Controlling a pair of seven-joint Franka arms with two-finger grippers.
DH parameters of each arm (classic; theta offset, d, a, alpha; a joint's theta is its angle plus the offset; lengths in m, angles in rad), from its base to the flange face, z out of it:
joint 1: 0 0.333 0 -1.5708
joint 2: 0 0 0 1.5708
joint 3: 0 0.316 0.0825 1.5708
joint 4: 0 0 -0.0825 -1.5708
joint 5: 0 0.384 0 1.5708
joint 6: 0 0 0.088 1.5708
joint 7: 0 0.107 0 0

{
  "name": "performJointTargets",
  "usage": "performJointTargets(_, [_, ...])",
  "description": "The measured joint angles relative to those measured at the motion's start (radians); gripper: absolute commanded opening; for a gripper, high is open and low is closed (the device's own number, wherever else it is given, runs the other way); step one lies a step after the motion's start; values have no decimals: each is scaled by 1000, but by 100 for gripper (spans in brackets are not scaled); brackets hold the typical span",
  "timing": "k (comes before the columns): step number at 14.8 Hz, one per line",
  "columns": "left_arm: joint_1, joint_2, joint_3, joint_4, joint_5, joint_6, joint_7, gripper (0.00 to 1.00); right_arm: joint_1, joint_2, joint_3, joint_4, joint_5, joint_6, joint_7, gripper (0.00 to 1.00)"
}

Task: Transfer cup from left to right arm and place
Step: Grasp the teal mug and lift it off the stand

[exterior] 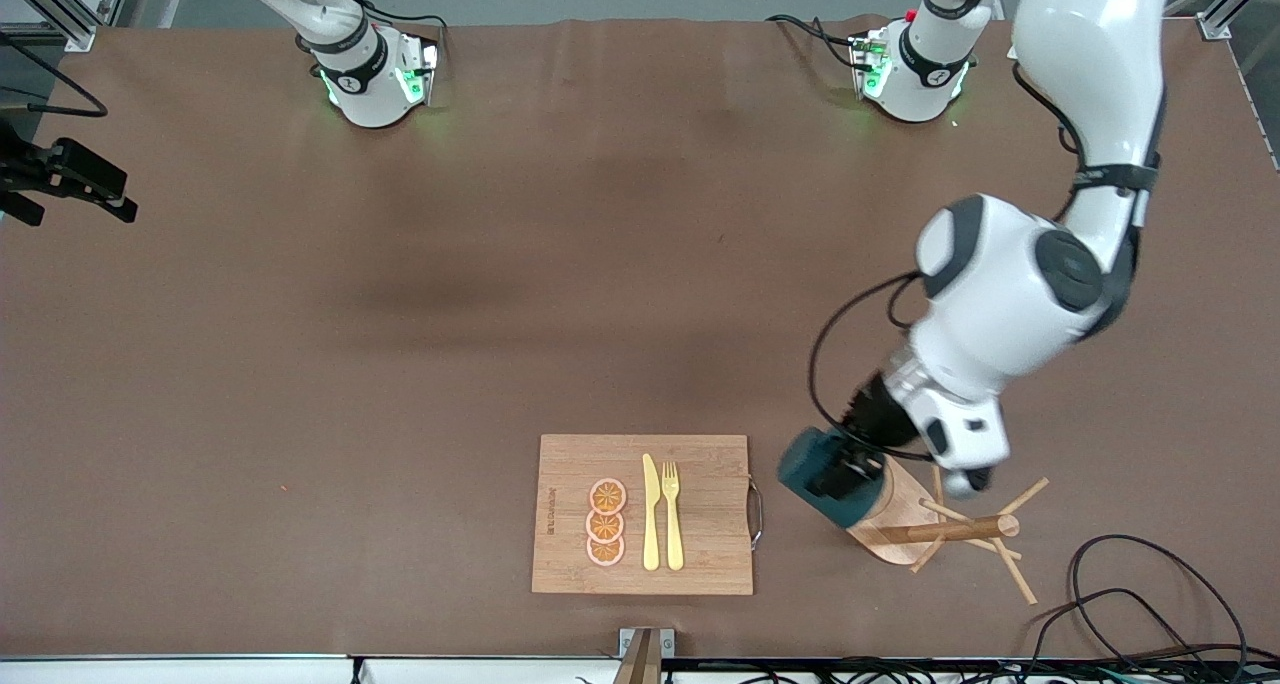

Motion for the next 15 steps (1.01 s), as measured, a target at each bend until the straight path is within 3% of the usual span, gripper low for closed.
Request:
performJointTargets(7, [-329,70,11,-19,512,-27,-367,51,0,1,-1,0,0,-1,0,100])
performJointTargets(15, [-627,220,18,-25,1010,-248,-690,51,-3,2,-3,-2,0,-1,0,100])
